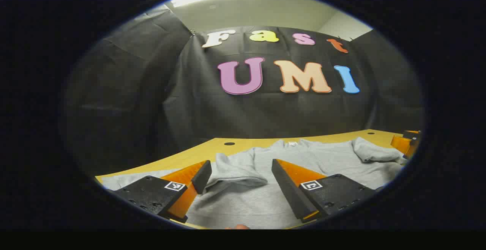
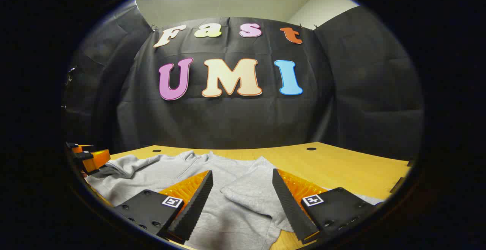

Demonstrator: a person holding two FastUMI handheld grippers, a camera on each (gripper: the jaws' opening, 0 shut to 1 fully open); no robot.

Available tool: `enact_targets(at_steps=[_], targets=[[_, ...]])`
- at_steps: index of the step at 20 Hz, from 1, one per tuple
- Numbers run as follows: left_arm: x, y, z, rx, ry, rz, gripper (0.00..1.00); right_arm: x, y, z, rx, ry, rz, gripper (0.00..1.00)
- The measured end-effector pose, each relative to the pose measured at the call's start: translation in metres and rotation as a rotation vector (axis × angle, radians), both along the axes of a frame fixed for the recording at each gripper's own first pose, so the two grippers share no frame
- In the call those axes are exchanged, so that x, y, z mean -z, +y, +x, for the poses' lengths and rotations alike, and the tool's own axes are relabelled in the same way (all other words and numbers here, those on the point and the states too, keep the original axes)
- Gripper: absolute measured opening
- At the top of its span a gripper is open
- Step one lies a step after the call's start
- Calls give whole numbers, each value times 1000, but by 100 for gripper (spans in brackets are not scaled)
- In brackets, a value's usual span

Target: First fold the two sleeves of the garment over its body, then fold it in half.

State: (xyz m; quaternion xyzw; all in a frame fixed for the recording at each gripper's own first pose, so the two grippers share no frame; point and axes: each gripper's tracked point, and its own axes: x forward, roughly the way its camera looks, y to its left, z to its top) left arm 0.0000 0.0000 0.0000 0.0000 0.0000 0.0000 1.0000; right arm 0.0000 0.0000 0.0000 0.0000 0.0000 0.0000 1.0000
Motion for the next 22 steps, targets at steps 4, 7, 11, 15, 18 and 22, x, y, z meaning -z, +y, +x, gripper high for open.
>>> enact_targets(at_steps=[4,7,11,15,18,22], targets=[[2,-5,-6,44,-7,-5,94,1,18,-2,-104,7,9,98],[3,1,-5,16,0,-7,94,0,25,-5,-159,10,12,98],[3,-1,-5,19,-1,-4,94,1,24,-4,-164,11,11,99],[4,0,-5,8,-1,-5,94,1,24,-5,-158,10,11,98],[3,0,-5,4,-2,-5,94,0,21,-3,-143,7,10,98],[3,0,-5,4,-3,-5,95,0,17,-2,-123,4,8,98]])
